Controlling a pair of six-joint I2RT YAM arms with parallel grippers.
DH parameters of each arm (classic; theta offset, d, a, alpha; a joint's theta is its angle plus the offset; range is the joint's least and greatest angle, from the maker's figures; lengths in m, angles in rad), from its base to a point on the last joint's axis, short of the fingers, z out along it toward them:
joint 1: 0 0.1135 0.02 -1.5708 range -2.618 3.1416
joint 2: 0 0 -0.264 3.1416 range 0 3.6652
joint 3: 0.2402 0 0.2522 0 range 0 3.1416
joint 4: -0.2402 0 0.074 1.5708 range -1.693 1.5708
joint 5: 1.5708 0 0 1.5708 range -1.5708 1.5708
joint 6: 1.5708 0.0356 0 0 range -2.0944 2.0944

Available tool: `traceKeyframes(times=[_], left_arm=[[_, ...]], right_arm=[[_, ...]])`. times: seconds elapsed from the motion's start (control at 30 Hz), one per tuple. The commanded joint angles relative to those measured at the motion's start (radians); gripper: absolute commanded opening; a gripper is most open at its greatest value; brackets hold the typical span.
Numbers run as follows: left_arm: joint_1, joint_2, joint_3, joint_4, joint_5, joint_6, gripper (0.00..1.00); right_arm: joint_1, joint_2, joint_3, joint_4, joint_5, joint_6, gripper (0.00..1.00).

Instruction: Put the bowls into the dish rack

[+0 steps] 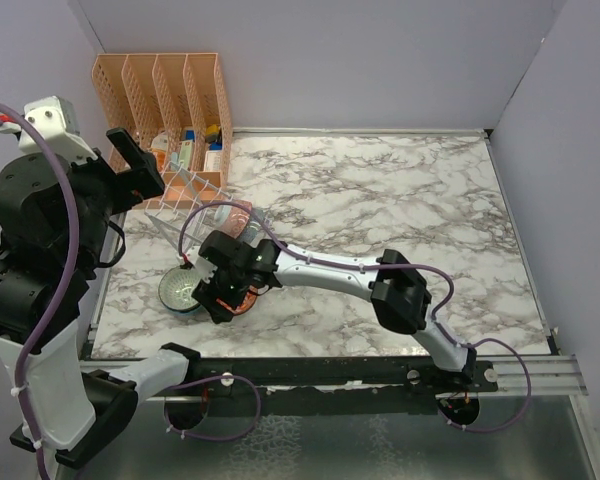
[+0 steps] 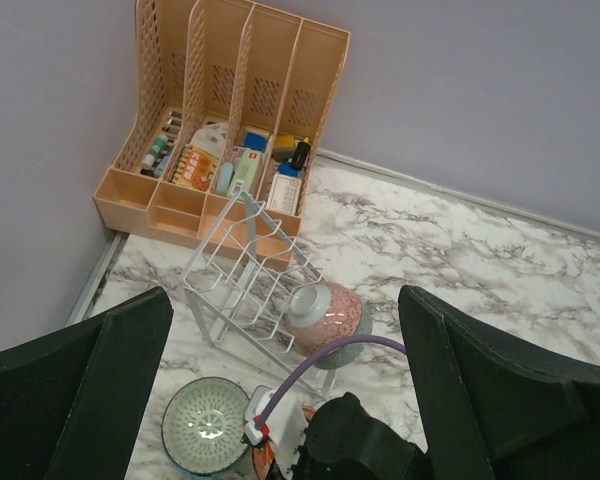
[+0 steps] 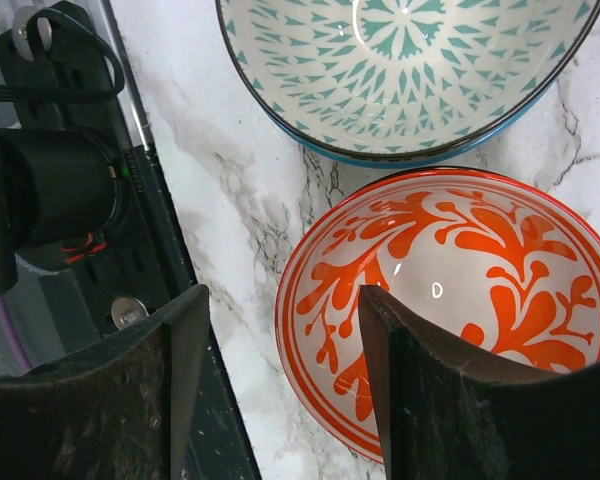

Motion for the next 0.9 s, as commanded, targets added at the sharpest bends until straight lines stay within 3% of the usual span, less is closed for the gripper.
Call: traceKeyframes(times=[0.0,0.47,0.63,0.87], left_arm=[[-0.004,-0.008,-0.013,0.029,-0.033,0.014,0.99],[-0.004,-0.027,-0.037,0.03,-0.051,0.03,0.99],[-0.005,-0.031,-0.045,0.037,-0.053,0.033,0.99],[-0.005,-0.037,-0.058,0.052,-0.046,0.034,0.99]], right_arm=[[0.009,0.032,0.041,-0.018,0.05,-0.016,0.6],[0.011,0.052,0.049,-0.035,0.045,-0.012,0.46],[0.011,0.029,0.047,-0.034,0.059,-0.005,0.23],[0.011,-0.017,0.025,-0.023,0.085,0.024,0.16]])
